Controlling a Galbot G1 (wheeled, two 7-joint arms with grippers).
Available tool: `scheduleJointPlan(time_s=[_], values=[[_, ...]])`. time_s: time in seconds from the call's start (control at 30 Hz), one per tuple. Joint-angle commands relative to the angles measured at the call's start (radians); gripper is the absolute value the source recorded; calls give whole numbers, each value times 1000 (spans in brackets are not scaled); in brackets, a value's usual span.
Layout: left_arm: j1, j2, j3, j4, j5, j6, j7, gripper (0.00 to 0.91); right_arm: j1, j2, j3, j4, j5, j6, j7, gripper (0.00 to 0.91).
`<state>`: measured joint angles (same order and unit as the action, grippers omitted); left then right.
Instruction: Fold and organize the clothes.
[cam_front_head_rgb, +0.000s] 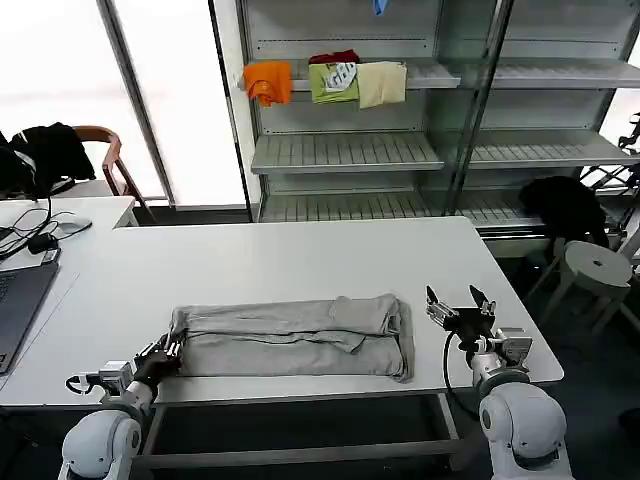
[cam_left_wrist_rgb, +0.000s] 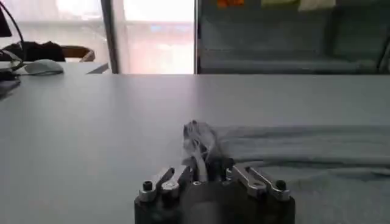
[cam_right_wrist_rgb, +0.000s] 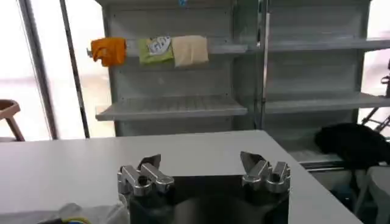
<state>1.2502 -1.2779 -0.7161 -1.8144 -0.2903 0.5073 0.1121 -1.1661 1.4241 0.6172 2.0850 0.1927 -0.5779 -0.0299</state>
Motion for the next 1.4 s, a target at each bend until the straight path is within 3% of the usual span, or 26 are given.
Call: scheduleJointPlan(time_s=[0.03, 0.3, 0.67, 0.83, 0.93, 1.1, 1.2, 1.3, 1.4], values=[[0, -7, 3, 9, 28, -33, 23, 0, 1, -1, 2, 1, 7, 0, 1, 907], [-9, 48, -81, -2, 55, -116, 65, 0, -1, 3, 0, -8, 5, 0, 5, 907], [-107, 395, -313, 205, 144, -203, 176, 0, 14, 0, -9, -39, 4, 1, 2, 907], [-139, 442, -356, 168, 44, -164, 195, 0, 19, 5, -17, -51, -6, 1, 1, 907], [-133, 410, -346, 69, 9, -132, 198, 0, 19, 14, -27, -54, -21, 1, -1, 907], [-85, 249, -252, -177, -49, -36, 186, 0, 16, 20, -32, -47, -33, 1, -1, 907], [-52, 95, -89, -289, -12, 7, 173, 0, 10, 16, -25, -41, -34, 0, -1, 907], [-52, 2, 46, -310, 78, 18, 147, 0, -2, 5, -14, -33, -32, 1, -2, 907], [-53, -39, 142, -309, 103, 42, 111, 0, -13, 0, -3, -26, -31, 1, -3, 907]])
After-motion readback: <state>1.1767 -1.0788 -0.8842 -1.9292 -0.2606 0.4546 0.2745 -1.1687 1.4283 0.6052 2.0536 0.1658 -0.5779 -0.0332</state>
